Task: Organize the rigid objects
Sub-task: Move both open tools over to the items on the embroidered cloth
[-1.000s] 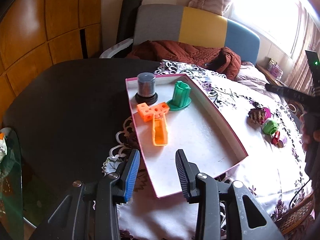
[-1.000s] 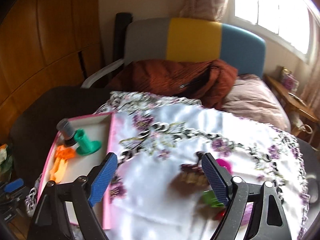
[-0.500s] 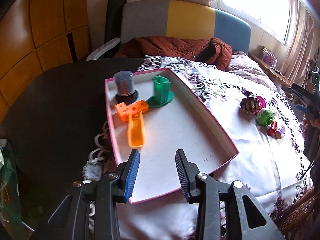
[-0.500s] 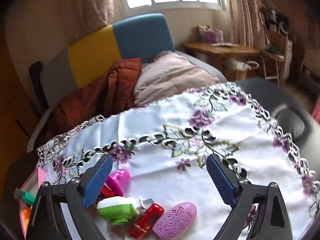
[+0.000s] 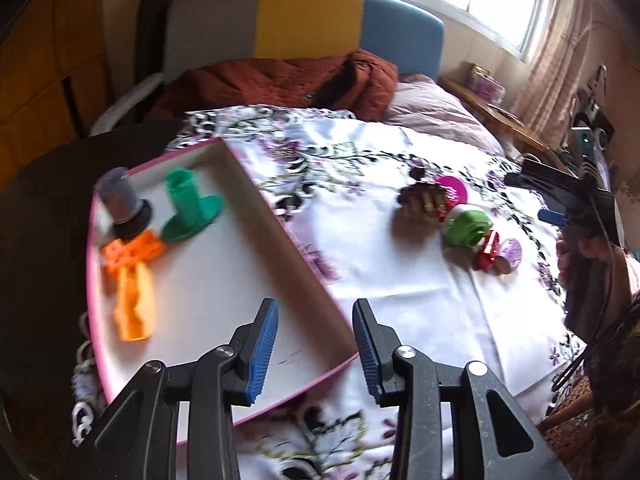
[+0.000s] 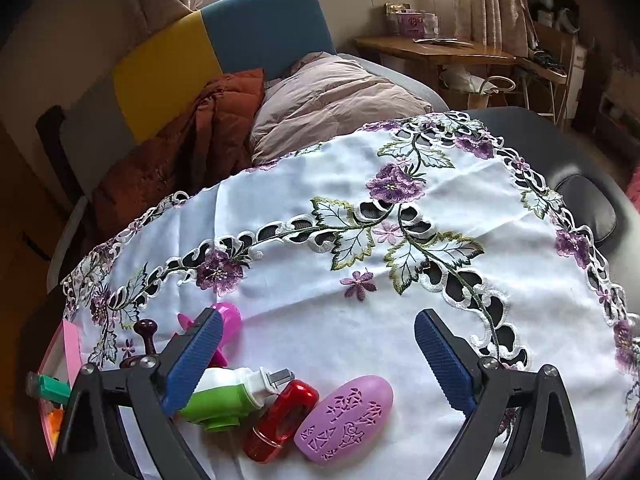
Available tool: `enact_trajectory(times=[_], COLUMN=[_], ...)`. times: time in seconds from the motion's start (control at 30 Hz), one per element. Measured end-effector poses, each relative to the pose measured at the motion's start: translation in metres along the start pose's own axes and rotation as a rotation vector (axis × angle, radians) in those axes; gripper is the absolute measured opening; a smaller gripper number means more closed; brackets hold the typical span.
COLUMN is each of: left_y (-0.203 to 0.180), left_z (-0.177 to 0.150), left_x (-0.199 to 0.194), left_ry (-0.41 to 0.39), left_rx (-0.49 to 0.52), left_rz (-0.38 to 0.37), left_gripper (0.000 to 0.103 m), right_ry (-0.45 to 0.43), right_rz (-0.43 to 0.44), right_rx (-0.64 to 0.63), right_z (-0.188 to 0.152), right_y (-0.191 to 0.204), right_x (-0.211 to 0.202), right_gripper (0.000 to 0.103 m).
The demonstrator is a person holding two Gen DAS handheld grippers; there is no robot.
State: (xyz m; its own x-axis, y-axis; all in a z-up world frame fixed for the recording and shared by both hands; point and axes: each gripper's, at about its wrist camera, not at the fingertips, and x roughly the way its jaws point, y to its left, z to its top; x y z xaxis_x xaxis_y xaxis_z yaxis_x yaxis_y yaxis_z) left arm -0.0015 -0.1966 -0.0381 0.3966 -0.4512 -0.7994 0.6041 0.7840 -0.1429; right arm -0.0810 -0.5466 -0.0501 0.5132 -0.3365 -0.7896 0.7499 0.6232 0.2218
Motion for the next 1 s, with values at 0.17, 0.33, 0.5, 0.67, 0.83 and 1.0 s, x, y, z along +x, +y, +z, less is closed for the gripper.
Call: enact_trajectory(times=[0.17, 0.33, 0.5, 0.67, 0.83, 1.0], left_y=[-0.026, -0.045, -0.054, -0.066, -0.080, -0.085], left_z=[0.012, 0.025, 0.042, 0.063, 0.085, 0.105], left_x=[0.015, 0.028, 0.044, 0.059, 0.089, 0.118], left_ry=[0.015, 0.033, 0.059, 0.063, 0.087, 0.105], left_rx=[0.020, 0.037, 0.012, -0.003, -0.013, -0.040], left_rz=[-0.055, -0.090, -0.149, -0.199, -0.226, -0.233], left_gripper=[0.042, 0.042, 0.051, 0.064, 0.074, 0.080], right_ry=[0.009, 0.007, 0.011, 0.018, 0.023, 0.038], right_rz=[0.001, 0.008, 0.020, 0.032, 0.054, 0.070], right_rx=[0.024, 0.040, 0.038, 0.044, 0.059, 0.076], right_z=[0.003, 0.005, 0.005, 0.004, 0.003, 0.003], right_y=[-0.004, -0.006, -0.005, -0.004, -0.006, -0.007], right_x=[0.004, 0.005, 0.005, 0.006, 0.004, 0.007], right_gripper=[0.098, 0.098, 0.098, 0.098, 0.098, 0.098])
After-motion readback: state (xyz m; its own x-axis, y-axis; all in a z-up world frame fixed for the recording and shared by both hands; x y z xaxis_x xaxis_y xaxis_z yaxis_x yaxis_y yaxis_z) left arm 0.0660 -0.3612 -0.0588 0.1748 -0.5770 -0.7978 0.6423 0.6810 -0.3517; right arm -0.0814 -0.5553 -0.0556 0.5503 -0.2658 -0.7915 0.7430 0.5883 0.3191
